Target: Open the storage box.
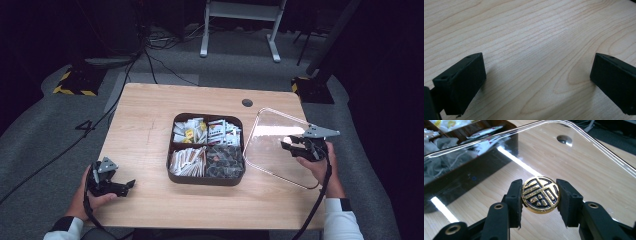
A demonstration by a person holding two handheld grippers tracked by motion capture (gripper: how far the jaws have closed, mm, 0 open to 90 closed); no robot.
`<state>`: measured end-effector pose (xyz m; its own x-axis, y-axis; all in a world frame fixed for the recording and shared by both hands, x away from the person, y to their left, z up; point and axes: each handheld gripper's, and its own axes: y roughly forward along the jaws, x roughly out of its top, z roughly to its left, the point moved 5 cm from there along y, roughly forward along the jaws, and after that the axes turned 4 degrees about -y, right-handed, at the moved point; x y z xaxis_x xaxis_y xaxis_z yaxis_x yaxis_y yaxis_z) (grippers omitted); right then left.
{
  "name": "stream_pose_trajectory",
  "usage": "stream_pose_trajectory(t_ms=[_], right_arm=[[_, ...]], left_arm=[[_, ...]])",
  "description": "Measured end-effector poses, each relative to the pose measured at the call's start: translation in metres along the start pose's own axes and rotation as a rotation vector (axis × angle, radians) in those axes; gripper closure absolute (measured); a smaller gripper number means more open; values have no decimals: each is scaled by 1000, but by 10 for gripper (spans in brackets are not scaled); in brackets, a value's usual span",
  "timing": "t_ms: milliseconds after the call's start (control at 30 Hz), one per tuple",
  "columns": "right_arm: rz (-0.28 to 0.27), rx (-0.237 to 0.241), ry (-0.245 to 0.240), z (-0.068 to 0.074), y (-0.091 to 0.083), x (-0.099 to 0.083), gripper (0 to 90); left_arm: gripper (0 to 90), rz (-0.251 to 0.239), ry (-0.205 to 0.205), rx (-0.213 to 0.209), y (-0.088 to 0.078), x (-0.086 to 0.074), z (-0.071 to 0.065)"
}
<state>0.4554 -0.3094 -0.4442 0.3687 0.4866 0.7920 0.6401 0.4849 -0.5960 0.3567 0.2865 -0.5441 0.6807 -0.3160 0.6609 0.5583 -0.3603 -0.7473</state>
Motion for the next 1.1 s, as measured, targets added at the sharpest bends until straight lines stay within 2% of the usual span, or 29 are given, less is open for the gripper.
stream_pose_trajectory(t_ms=[133, 333, 533, 733, 867, 1100], right_arm=[[18, -4, 5, -5, 2, -11, 591], [42, -2, 45, -14, 7, -25, 591], [74, 4, 61, -19, 15, -39, 591], [136, 13, 43, -17, 33, -54, 592], [141, 37, 41, -14, 40, -57, 592], [153, 46, 36, -12, 47, -62, 591]], left_arm=[[4, 0, 1, -1, 0, 0, 0], [4, 1, 1, -1, 0, 0, 0], [5, -1, 0, 3, 0, 0, 0], [5, 0, 0, 0, 0, 0, 0], [5, 1, -2, 0, 0, 0, 0], [4, 0, 0, 0, 0, 0, 0]])
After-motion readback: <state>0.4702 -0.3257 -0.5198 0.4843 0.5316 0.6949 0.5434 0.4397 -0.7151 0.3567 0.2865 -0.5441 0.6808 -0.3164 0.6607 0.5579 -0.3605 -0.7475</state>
